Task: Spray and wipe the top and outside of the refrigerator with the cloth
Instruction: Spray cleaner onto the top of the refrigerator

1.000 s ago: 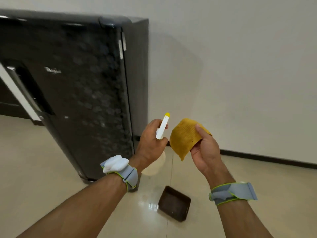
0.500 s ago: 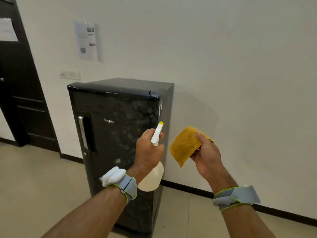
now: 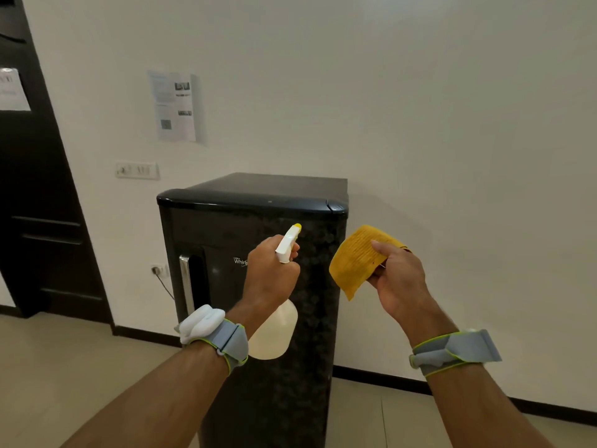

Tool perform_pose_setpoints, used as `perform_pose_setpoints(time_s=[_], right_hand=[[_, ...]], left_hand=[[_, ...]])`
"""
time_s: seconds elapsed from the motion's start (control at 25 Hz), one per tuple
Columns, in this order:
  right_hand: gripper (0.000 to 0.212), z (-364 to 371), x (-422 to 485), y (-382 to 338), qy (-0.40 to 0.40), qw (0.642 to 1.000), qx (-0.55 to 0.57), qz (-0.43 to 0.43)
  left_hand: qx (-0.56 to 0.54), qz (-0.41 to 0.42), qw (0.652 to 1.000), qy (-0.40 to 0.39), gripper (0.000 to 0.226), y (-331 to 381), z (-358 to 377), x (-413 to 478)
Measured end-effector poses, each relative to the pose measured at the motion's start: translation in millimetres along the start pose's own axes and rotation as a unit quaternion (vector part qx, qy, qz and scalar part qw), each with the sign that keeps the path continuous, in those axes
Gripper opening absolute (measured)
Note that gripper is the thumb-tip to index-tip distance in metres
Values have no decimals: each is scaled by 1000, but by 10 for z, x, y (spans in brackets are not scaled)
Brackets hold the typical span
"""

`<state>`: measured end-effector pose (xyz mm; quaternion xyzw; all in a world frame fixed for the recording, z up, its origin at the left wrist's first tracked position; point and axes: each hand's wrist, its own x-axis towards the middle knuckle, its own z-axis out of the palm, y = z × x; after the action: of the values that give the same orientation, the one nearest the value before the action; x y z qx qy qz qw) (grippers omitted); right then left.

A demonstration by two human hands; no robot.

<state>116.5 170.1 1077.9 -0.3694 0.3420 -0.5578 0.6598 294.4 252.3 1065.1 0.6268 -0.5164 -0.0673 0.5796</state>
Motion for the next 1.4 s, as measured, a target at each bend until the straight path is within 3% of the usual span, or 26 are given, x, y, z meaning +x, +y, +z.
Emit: perform_pose_setpoints(time_s=[0.16, 0.4, 0.68, 0.8, 1.08, 1.28, 1.4], right_hand=[[33, 229, 324, -74, 26, 999, -18, -31], [8, 533, 868, -281, 58, 994, -35, -90], [10, 952, 1226, -362, 58, 988, -64, -129], [11, 1155, 1229, -353, 67, 982, -89, -150], [11, 1740, 1122, -166, 54, 980, -112, -153], [13, 2084, 1034, 14, 43, 980, -121, -154], [12, 2260, 992, 102, 37, 979, -123, -157]], left_hand=[[-8, -8, 1000, -26, 24, -103, -13, 346], [27, -5, 997, -75, 17, -204, 108, 790], [10, -28, 994, -104, 24, -475, 19, 1177], [-10, -42, 995, -89, 30, -593, -124, 1277], [43, -35, 998, -38, 12, -859, -658, 1390], [37, -49, 998, -33, 20, -1067, -1000, 1422], [54, -59, 997, 11, 20, -1167, -1183, 1410]])
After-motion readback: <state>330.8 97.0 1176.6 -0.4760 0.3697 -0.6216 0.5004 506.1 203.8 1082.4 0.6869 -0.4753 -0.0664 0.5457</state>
